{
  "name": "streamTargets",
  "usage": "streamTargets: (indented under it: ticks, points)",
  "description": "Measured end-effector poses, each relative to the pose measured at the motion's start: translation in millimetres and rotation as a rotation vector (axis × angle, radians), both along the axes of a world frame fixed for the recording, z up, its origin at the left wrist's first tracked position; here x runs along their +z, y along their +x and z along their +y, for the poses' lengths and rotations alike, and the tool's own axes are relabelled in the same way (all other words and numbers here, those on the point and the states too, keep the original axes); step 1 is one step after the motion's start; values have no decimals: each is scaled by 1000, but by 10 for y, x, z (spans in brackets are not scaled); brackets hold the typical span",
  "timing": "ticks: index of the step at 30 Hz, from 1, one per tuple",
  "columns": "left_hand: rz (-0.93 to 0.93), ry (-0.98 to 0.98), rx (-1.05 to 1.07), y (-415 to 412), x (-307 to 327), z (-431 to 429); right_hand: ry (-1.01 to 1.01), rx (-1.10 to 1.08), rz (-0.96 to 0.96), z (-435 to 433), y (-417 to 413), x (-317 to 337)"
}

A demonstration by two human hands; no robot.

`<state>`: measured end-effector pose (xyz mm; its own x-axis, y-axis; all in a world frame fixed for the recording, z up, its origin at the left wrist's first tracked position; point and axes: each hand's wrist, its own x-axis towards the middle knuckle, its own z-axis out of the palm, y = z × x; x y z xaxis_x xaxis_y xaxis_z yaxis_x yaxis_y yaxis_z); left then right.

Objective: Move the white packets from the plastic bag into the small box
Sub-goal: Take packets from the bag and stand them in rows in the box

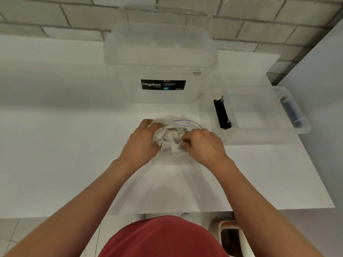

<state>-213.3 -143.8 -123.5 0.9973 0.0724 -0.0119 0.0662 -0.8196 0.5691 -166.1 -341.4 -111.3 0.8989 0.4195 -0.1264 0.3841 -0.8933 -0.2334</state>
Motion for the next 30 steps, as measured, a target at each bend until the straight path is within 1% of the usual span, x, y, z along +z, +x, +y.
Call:
streamTargets:
  ticks: [3, 5, 8, 11, 13, 17, 20, 22, 24, 27, 30]
  points:
    - [-6, -18, -43, 17, -13, 25, -21, 111, 14, 88, 1, 23]
    - [-11, -18, -73, 9, -25, 37, -70, 151, 11, 138, -12, 3]
    - [-11, -36, -103, 5, -42, 60, -107, 161, 32, 175, -15, -21]
    - [-6, -53, -103, 33, -36, 88, -55, 141, 11, 165, -3, -6]
    - [-6, -86, -97, 57, -22, 109, 62, 81, 8, 120, 2, 5]
    - [-11, -147, -136, 88, 23, 146, 398, -124, 103, 4, 10, 104]
    - [-147, -186, -121, 65, 154, 122, 696, -283, 175, -52, -4, 189]
    - [-266, -262, -94, 41, 270, 80, 898, -372, 212, -65, -33, 273]
    - [-331, -321, -95, 36, 358, 30, 1070, -428, 255, -68, -79, 382]
    - [-351, -291, -99, 63, 432, -51, 1219, -450, 268, -52, -133, 528]
    - [-344, -258, -90, 81, 494, -128, 1274, -450, 257, -48, -147, 594]
